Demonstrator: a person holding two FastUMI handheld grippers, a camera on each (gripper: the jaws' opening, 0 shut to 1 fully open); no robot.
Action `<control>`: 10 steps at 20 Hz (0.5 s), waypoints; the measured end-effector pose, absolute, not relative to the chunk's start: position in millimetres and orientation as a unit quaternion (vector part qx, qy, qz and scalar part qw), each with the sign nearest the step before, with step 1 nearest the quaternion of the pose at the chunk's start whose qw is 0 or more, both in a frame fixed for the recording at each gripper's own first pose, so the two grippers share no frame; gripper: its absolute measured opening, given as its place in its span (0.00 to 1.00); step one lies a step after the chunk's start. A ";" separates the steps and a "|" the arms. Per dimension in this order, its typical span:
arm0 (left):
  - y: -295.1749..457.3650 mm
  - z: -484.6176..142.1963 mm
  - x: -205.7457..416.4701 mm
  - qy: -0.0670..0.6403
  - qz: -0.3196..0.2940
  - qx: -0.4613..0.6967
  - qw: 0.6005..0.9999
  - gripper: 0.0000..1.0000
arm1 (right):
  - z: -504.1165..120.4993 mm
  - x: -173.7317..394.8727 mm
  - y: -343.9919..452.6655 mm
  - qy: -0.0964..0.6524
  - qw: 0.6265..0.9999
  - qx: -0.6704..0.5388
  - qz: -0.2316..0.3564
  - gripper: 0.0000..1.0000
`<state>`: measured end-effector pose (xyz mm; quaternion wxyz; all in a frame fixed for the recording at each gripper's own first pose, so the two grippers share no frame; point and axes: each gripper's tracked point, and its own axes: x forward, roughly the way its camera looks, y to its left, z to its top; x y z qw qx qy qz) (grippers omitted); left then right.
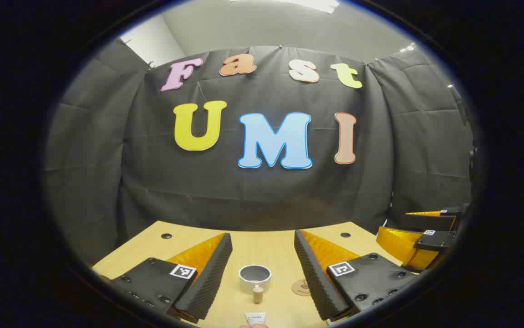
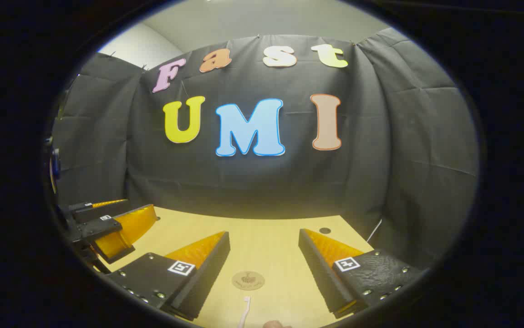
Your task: Put the toothbrush and toothpaste on the desktop into the cup, then pick up the cup and place it on the coaster on the desktop.
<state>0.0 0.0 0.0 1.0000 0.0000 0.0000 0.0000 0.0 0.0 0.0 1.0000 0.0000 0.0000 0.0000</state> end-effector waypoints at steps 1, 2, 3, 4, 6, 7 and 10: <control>0.5 -0.8 -0.1 0.003 0.000 0.000 1.000 0.91 | -0.8 0.7 1.1 0.001 1.000 0.000 0.001 0.95; 0.7 -0.4 0.5 0.004 -0.001 -0.002 1.000 0.91 | -0.6 1.0 1.7 0.002 1.000 0.000 0.001 0.95; 0.8 -0.5 0.5 0.005 -0.002 -0.003 1.000 0.91 | -1.2 0.9 2.7 0.003 1.000 0.000 0.001 0.95; 1.1 -0.9 0.6 0.006 -0.002 -0.003 1.000 0.91 | -1.1 0.8 3.2 0.003 1.000 0.001 0.000 0.95; 0.3 -1.2 0.9 0.007 -0.005 -0.002 1.000 0.91 | -2.3 0.8 5.6 0.004 1.000 0.003 0.001 0.92; 0.3 -1.6 1.0 0.011 -0.005 -0.001 1.000 0.91 | -4.3 1.2 6.0 0.006 1.000 0.004 0.001 0.92; 0.0 -2.3 0.8 0.016 -0.008 -0.001 1.000 0.91 | -5.4 1.5 6.4 0.010 1.000 0.000 -0.005 0.95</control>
